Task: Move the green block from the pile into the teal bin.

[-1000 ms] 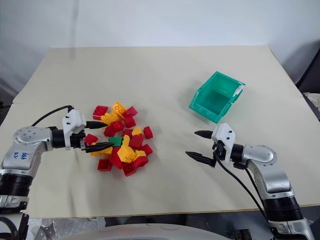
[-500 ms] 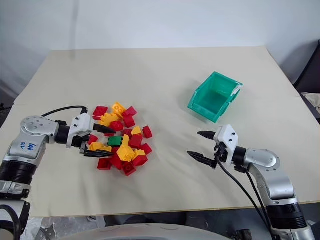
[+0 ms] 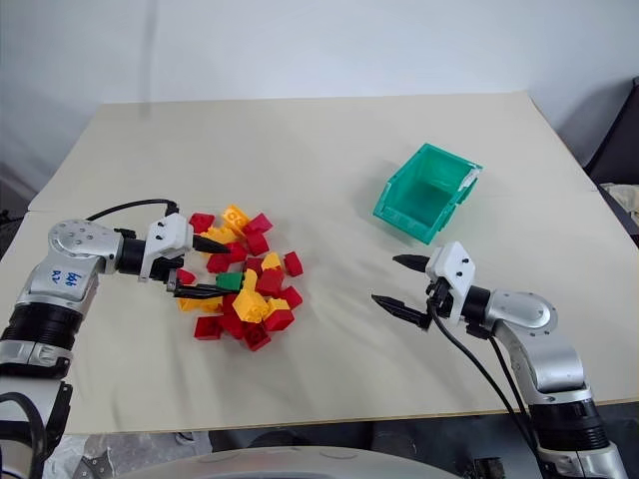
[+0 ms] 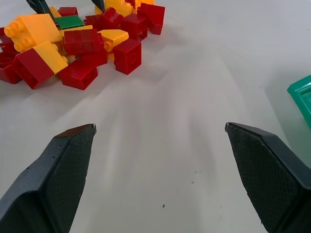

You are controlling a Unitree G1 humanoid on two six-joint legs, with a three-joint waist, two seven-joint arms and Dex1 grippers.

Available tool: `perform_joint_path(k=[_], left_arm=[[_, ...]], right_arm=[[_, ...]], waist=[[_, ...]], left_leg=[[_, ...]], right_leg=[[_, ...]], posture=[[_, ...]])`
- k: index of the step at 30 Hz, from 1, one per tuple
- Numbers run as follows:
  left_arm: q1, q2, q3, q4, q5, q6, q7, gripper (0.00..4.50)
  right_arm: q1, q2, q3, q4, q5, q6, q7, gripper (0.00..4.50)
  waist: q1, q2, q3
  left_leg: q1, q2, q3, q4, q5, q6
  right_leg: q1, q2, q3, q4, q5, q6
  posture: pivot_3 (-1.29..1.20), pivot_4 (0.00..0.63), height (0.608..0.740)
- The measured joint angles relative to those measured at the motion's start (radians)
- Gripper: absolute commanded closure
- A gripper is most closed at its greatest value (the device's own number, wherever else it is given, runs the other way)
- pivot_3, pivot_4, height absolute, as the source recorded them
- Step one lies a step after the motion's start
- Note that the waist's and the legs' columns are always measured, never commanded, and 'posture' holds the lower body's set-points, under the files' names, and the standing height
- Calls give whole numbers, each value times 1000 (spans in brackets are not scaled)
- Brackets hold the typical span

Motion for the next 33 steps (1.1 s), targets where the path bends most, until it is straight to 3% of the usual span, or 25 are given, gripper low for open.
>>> perform_joint_path(k=[11,20,33], left_arm=[[-89,7,-91,35,88,-104,-83,45],[-98,61,-164,-87,178,-29,-123,45],[-6,100,-157,-235,200,80,-104,45]], right_arm=[[-21,11,5,18,-11,-1,1,0],[-16,13,5,19,-14,-2,1,0],[-7,20,5,18,-16,-3,-17,0]], waist=[[-7,6,-4],[-36,6,-5],[-53,6,-4]], left_leg=[[0,1,2,-1,-1,1],[0,1,4,-3,-1,1],[11,3,8,-7,-3,-2]], right_leg=[[0,1,2,0,0,0],[0,4,7,1,0,0],[0,3,21,3,-1,-1]], posture=[[0,150,740],[0,150,740],[0,150,740]])
